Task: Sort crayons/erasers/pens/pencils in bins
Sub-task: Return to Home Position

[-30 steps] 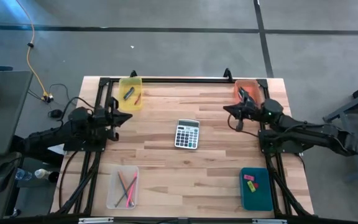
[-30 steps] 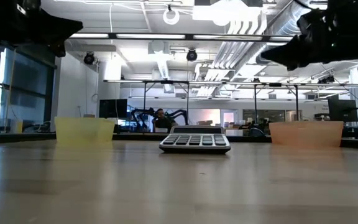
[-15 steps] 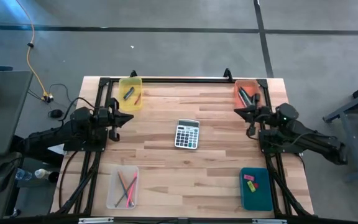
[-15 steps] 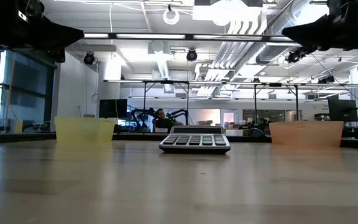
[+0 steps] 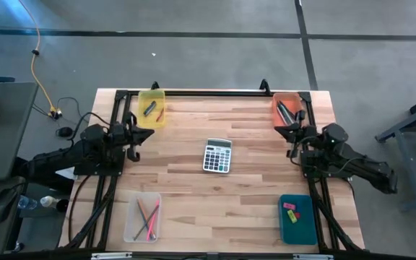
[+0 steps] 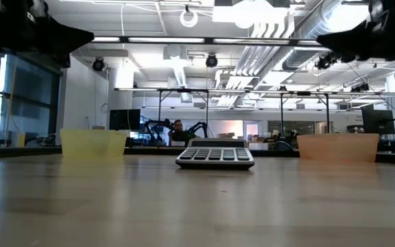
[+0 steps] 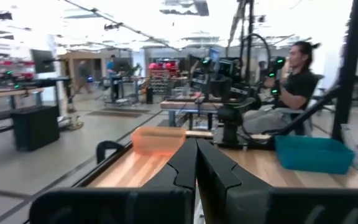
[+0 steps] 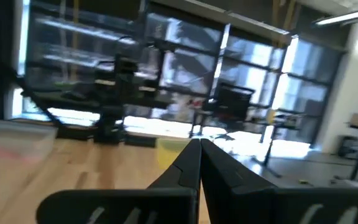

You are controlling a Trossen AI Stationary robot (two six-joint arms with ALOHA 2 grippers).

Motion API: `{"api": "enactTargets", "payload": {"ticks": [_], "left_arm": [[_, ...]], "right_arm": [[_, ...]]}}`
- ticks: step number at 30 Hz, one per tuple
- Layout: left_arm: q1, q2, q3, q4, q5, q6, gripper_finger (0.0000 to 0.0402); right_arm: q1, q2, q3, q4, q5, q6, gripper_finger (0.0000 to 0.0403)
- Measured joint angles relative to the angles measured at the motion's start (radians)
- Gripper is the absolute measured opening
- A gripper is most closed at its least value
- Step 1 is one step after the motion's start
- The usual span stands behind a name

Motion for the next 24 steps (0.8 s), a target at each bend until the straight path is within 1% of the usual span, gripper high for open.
{"api": "enactTargets", "payload": {"ticks": [3, 8, 15, 18, 20, 24], "left_arm": [[0.001, 0.0, 0.0, -0.007, -0.039, -0.001, 0.0001], [0.001, 0.0, 0.0, 0.033, -0.04, -0.008, 0.0001], [0.001, 0.0, 0.0, 0.039, -0.07, -0.008, 0.0001], [0.001, 0.0, 0.0, 0.011, -0.085, -0.008, 0.0], [0.001, 0.0, 0.0, -0.034, -0.111, 0.003, 0.0001], [0.001, 0.0, 0.0, -0.083, -0.211, 0.019, 0.0]], "right_arm": [[0.0, 0.0, -0.091, 0.126, 0.04, 0.002, 0.0], [-0.008, -0.001, -0.097, 0.083, 0.123, 0.042, 0.0], [-0.023, -0.001, -0.097, 0.069, 0.157, 0.05, 0.0], [-0.032, -0.001, -0.097, 0.071, 0.128, 0.073, 0.0], [-0.034, -0.001, -0.098, 0.06, 0.121, 0.083, 0.0], [-0.034, -0.001, -0.098, 0.04, 0.183, 0.084, 0.0]]}}
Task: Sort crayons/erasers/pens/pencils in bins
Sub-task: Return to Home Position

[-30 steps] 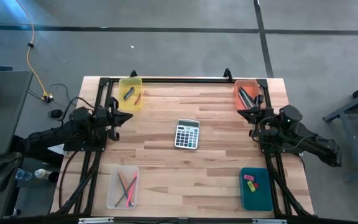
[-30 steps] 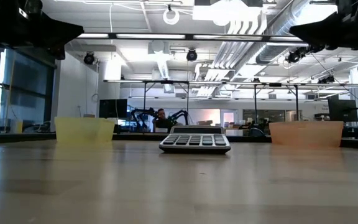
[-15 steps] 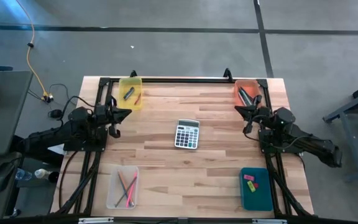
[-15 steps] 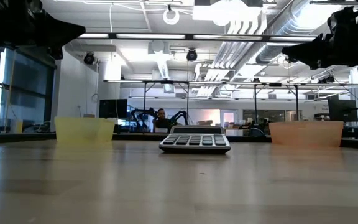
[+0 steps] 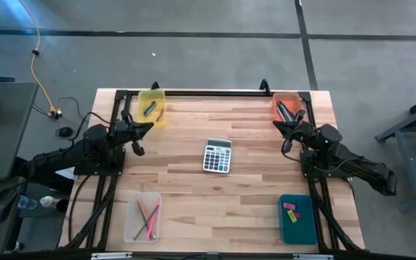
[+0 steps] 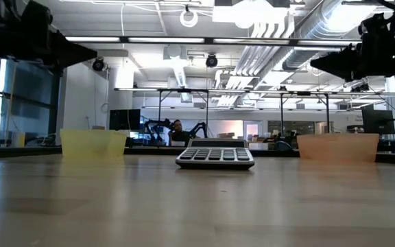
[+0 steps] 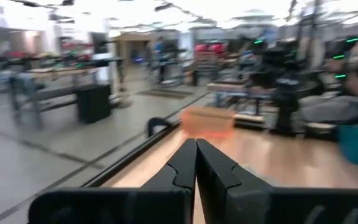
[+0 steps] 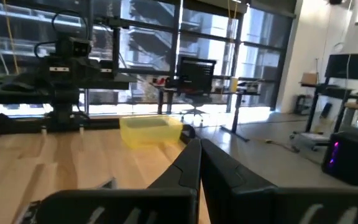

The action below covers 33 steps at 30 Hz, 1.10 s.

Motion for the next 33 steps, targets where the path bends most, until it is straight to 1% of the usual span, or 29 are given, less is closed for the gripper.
{"api": "enactTargets", "payload": {"ticks": [3, 7, 9, 12, 14, 16, 19, 22, 33], "left_arm": [[0.0, 0.0, 0.0, -0.019, -0.064, 0.01, 0.0001], [0.0, 0.0, 0.0, -0.025, -0.067, 0.018, 0.0], [0.0, 0.0, 0.0, -0.029, -0.068, 0.015, 0.0001], [0.0, 0.0, 0.0, -0.067, -0.072, 0.019, 0.0], [0.0, 0.0, 0.0, -0.094, -0.072, 0.058, 0.0], [0.0, 0.0, 0.0, -0.1, -0.072, 0.088, 0.0001], [0.0, 0.0, 0.0, -0.102, -0.073, 0.094, 0.0], [0.0, 0.0, 0.0, -0.103, -0.073, 0.096, 0.0001], [0.0, 0.0, 0.0, -0.103, -0.074, 0.096, 0.0]], "right_arm": [[0.0, 0.0, 0.0, 0.0, 0.005, -0.023, 0.0], [0.0, 0.0, 0.0, -0.001, 0.006, -0.026, 0.0], [0.0, 0.0, 0.0, -0.008, 0.01, -0.002, 0.0], [0.001, 0.0, 0.0, -0.058, -0.001, 0.13, 0.0], [0.002, 0.001, 0.0, -0.092, -0.022, 0.238, 0.0], [0.002, 0.005, -0.001, -0.104, -0.02, 0.326, 0.0], [0.002, 0.006, -0.001, -0.105, -0.018, 0.404, 0.0], [0.002, 0.006, -0.001, -0.105, -0.018, 0.434, 0.0], [0.002, 0.006, -0.001, -0.105, -0.018, 0.434, 0.0]]}}
